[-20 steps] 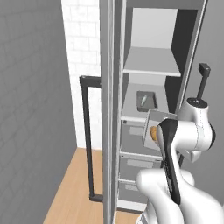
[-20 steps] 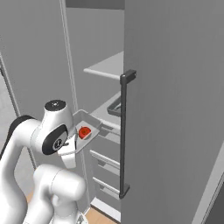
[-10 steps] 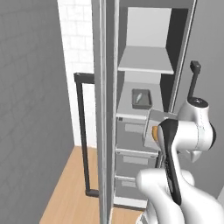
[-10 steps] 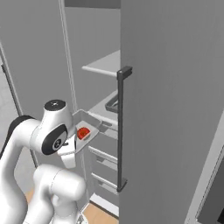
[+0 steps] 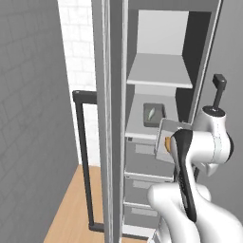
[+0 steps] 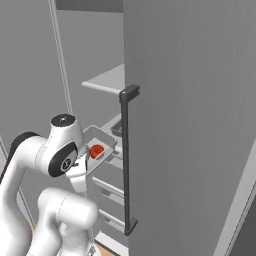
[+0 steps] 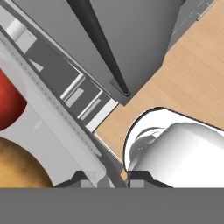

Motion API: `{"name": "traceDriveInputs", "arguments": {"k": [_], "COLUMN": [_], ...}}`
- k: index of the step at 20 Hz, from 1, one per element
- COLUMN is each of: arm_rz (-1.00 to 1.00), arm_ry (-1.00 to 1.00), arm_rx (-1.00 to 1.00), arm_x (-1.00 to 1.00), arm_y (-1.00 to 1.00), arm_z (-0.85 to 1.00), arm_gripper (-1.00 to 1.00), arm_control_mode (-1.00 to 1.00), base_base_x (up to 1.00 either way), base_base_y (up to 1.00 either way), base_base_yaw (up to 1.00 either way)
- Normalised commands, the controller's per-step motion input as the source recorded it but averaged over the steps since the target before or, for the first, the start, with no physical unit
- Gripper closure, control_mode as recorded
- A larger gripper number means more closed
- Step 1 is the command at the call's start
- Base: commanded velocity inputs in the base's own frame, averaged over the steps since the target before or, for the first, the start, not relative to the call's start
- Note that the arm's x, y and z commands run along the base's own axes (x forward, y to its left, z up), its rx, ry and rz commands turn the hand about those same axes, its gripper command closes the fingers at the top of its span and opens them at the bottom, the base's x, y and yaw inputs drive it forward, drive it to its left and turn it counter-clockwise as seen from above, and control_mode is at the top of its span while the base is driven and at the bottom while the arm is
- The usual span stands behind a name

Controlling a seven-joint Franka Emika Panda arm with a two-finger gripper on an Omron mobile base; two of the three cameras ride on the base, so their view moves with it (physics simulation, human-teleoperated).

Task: Take the meat container that has the fish and place it on the second highest rack of the freezer. Then take the vegetable container that has the tomato and potato and place it on the highest rack of the freezer.

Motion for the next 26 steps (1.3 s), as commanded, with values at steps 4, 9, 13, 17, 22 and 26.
{"name": "traceDriveInputs", "arguments": {"k": [4,9,13,17,22,26], "arm_rz": [-0.09,-0.08,-0.05,-0.01,0.00,0.00], "arm_ry": [-0.29,-0.48,-0.32,-0.07,0.18,0.23], "arm_rx": [0.00,-0.05,-0.02,0.01,0.14,0.01], "arm_x": [-0.04,-0.09,0.19,0.57,1.00,0.49], "arm_y": [0.14,0.20,0.28,0.01,-0.11,-0.03], "arm_z": [0.86,1.00,1.00,1.00,0.99,0.30], "arm_gripper": [1.00,1.00,1.00,1.00,1.00,1.00], "arm_control_mode": [-1.00,-1.00,-1.00,-1.00,-1.00,-1.00], "base_base_x": [0.00,0.00,0.00,0.00,0.00,0.00], "base_base_y": [0.00,0.00,0.00,0.00,0.00,0.00], "base_base_yaw": [0.00,0.00,0.00,0.00,0.00,0.00]}}
